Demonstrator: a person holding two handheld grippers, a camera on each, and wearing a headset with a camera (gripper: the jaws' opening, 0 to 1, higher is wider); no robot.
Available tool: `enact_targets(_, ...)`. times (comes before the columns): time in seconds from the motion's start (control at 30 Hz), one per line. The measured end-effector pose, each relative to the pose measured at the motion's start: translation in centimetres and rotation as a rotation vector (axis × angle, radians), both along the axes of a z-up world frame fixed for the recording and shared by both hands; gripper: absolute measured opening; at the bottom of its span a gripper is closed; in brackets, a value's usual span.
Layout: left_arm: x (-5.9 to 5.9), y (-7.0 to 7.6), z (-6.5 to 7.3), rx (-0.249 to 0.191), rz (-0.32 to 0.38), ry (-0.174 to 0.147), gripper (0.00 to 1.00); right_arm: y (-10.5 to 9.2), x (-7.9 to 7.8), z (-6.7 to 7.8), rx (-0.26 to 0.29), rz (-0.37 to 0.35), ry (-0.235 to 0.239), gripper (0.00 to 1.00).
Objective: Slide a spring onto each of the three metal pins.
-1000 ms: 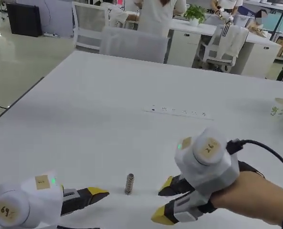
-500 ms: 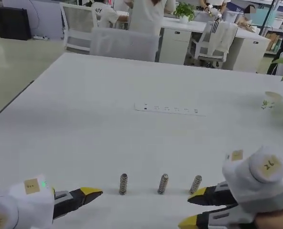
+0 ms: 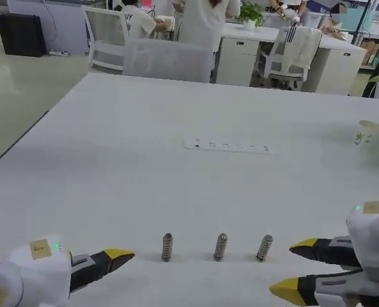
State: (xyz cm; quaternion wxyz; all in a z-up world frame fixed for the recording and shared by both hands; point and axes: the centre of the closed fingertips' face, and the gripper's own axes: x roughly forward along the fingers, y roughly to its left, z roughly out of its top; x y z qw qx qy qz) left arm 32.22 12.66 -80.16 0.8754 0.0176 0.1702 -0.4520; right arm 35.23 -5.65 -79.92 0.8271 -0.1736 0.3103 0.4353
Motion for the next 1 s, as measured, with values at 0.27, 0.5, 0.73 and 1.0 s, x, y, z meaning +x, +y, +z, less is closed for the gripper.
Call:
enact_targets(0.27,-0.02,0.07,0.00,0.001,0.005,0.002,0.68,0.12,0.70,0.15,0.042,-0.013,-0.051,0.70)
enact_targets(0.5,0.31,-0.03,0.14,-0.004,0.004,-0.002,0.71,0.06,1.02,0.04,0.080,-0.031,-0.080,0.85)
enact_targets(0.73,0.61,-0.15,0.16,-0.010,0.007,-0.003,0.76,0.42,0.71,-0.37,0.103,-0.027,-0.074,0.94)
enact_targets(1.0,0.81,-0.12,-0.14,-0.016,0.016,0.003,0.84,0.41,0.62,-0.73,0.108,-0.029,-0.071,0.97)
